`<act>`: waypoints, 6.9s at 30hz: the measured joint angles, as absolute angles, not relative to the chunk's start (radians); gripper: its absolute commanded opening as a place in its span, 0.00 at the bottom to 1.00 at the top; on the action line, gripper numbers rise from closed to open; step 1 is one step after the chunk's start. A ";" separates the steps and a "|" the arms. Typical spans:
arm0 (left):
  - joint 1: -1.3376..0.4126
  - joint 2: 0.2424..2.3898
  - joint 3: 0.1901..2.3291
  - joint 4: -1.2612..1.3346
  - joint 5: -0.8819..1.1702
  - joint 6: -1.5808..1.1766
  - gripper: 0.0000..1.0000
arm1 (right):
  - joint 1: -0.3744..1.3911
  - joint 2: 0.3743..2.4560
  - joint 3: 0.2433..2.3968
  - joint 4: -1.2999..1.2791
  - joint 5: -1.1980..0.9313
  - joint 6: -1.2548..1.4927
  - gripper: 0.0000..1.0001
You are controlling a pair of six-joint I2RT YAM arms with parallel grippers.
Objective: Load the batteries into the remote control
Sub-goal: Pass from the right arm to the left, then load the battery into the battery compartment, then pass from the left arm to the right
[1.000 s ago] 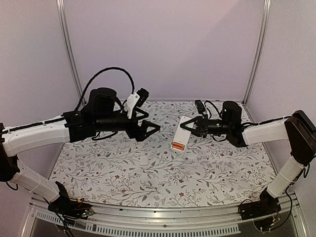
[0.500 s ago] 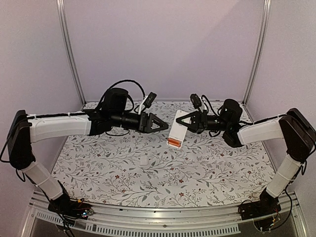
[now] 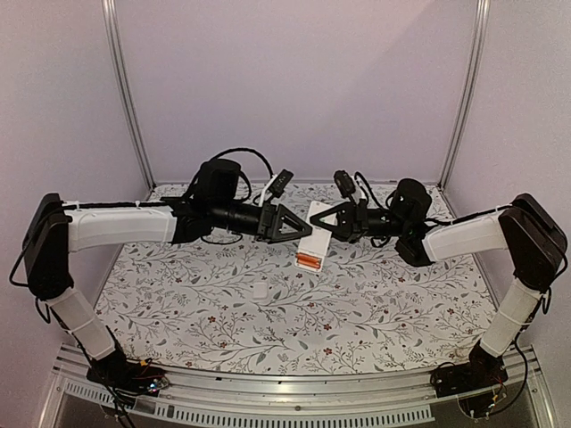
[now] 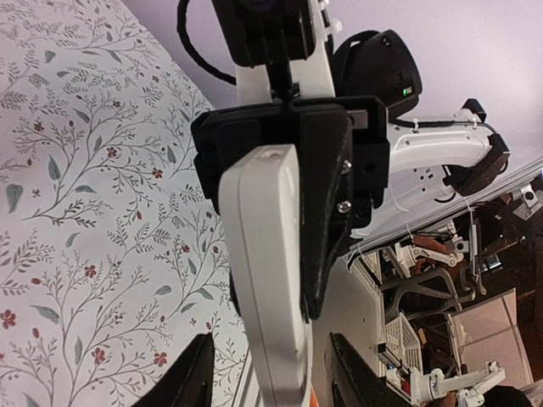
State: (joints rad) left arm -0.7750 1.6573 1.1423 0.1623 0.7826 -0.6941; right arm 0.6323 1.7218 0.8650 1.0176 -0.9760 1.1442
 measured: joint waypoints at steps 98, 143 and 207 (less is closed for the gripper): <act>-0.757 1.688 1.045 0.396 0.609 -0.970 0.00 | 0.772 1.643 0.979 0.275 -0.727 0.796 0.81; -0.729 1.673 0.998 0.499 0.678 -0.991 0.00 | 0.765 1.651 0.990 0.312 -0.799 0.818 0.24; -0.817 1.697 1.159 0.144 0.992 -0.611 0.00 | 0.650 1.534 1.003 0.316 -1.036 0.780 0.13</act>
State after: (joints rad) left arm -0.8173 1.6970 1.1587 0.1436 0.9916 -0.6109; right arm 0.6498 1.5341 1.0031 0.3157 -1.0359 0.7799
